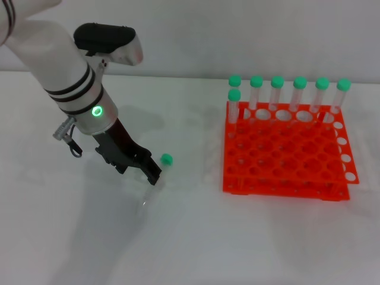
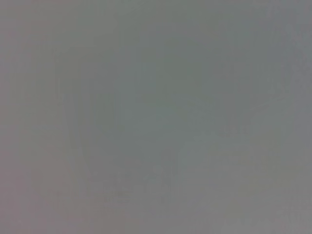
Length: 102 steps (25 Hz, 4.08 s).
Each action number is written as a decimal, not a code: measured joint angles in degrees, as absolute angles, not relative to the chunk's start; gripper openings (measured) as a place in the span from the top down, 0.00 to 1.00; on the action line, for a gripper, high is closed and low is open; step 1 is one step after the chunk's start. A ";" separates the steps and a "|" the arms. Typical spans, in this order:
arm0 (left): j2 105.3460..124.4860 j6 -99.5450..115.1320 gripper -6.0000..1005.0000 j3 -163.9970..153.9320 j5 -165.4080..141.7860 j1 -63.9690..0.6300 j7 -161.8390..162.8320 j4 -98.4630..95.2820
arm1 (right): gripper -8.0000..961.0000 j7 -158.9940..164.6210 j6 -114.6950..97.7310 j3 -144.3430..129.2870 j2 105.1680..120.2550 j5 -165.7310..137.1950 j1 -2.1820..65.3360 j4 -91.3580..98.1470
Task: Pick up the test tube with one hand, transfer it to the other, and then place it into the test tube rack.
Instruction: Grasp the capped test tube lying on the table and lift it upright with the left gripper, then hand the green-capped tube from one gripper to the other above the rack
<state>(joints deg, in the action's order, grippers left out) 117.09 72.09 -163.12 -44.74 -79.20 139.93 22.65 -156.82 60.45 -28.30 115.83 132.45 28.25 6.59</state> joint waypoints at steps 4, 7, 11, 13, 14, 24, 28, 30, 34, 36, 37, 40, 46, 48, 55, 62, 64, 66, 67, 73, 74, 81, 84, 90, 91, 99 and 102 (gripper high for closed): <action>117.59 71.38 0.19 -163.12 -45.23 -79.54 140.50 21.37 | 0.11 -156.83 60.37 -28.30 115.83 132.45 28.24 6.59; 117.65 70.38 0.20 -163.11 -45.64 -79.57 141.31 19.51 | 0.11 -156.88 60.35 -28.30 115.83 132.45 28.23 6.59; 118.20 70.28 0.24 -163.04 -47.48 -79.59 142.40 18.92 | 0.11 -156.90 60.33 -28.30 115.78 132.45 28.29 6.59; 118.50 70.28 0.26 -163.03 -49.23 -79.60 143.34 18.71 | 0.11 -156.91 60.32 -28.31 115.75 132.45 28.29 6.59; 118.59 70.19 0.27 -163.03 -49.84 -79.60 143.80 18.42 | 0.11 -156.91 60.32 -28.40 115.75 132.45 28.29 6.59; 118.71 68.67 0.32 -163.03 -50.78 -79.52 145.02 16.44 | 0.11 -156.94 60.33 -28.73 115.74 132.34 28.37 6.59; 118.69 68.42 0.42 -163.03 -50.81 -79.54 145.02 15.94 | 0.11 -156.96 60.36 -28.50 115.74 132.36 28.17 6.59; 118.69 68.32 0.49 -163.03 -50.81 -79.54 145.02 15.92 | 0.11 -156.97 60.36 -28.48 115.75 132.36 28.18 6.59; 118.72 68.40 0.64 -163.03 -50.90 -79.42 145.05 15.86 | 0.11 -156.98 60.33 -28.47 115.75 132.36 28.26 6.59; 118.77 68.54 0.72 -163.04 -51.02 -79.26 145.08 15.83 | 0.11 -156.97 60.32 -28.47 115.75 132.36 28.31 6.59; 118.78 68.55 0.72 -163.03 -51.17 -79.22 145.08 15.76 | 0.11 -156.97 60.31 -28.47 115.75 132.36 28.33 6.59; 118.79 68.39 0.72 -163.04 -52.03 -79.08 145.41 14.73 | 0.11 -156.97 60.29 -28.47 115.75 132.36 28.38 6.59; 118.82 67.98 0.75 -163.04 -53.03 -79.04 145.75 14.09 | 0.11 -156.96 60.30 -28.34 115.75 132.43 28.27 6.59; 118.82 67.83 0.77 -163.04 -53.06 -79.03 145.51 14.07 | 0.11 -156.93 60.32 -28.29 115.75 132.43 28.12 6.59; 118.62 65.27 0.81 -163.04 -52.41 -79.05 145.24 14.34 | 0.11 -156.88 60.37 -28.28 115.75 132.45 27.96 6.59; 118.60 58.19 0.80 -162.96 -46.75 -78.64 141.45 14.48 | 0.11 -156.91 60.39 -28.31 115.75 132.45 27.89 6.59; 118.57 55.22 0.80 -162.95 -42.48 -77.86 138.39 14.53 | 0.11 -156.92 60.35 -28.30 115.71 132.45 27.97 6.59; 118.57 51.15 0.80 -162.95 -35.91 -76.43 134.06 14.57 | 0.11 -156.92 60.32 -28.31 115.74 132.45 28.00 6.59; 118.63 48.49 0.80 -162.94 -31.46 -75.44 131.22 14.61 | 0.11 -156.92 60.31 -28.30 115.76 132.45 28.00 6.60; 118.78 34.45 0.80 -162.94 -5.18 -69.08 115.24 14.25 | 0.11 -156.63 60.24 -28.30 115.78 132.45 28.30 6.59; 118.78 33.05 0.80 -162.95 0.51 -67.77 111.59 14.09 | 0.11 -156.61 60.24 -28.30 115.78 132.44 28.33 6.59; 118.96 40.74 0.80 -162.88 46.35 -56.08 73.39 8.83 | 0.11 -156.47 60.18 -28.14 115.75 133.60 28.66 6.59; 119.04 51.20 0.80 -162.84 60.88 -50.14 57.35 4.04 | 0.11 -156.44 60.19 -28.05 115.70 133.86 28.92 6.59; 119.39 64.47 0.80 -162.88 64.74 -43.34 39.39 -5.23 | 0.11 -156.09 60.39 -27.88 115.67 133.96 29.31 6.59; 119.41 65.56 0.80 -162.90 63.00 -42.86 37.57 -6.34 | 0.11 -155.73 60.48 -27.77 115.68 133.99 29.32 6.59; 119.63 67.65 0.79 -162.88 46.46 -44.22 33.10 -11.89 | 0.11 -143.56 61.40 -32.54 114.99 131.82 28.73 10.14; 119.75 66.14 0.79 -162.87 41.91 -45.65 33.03 -12.38 | 0.11 -133.11 62.07 -38.50 114.18 130.12 26.37 15.70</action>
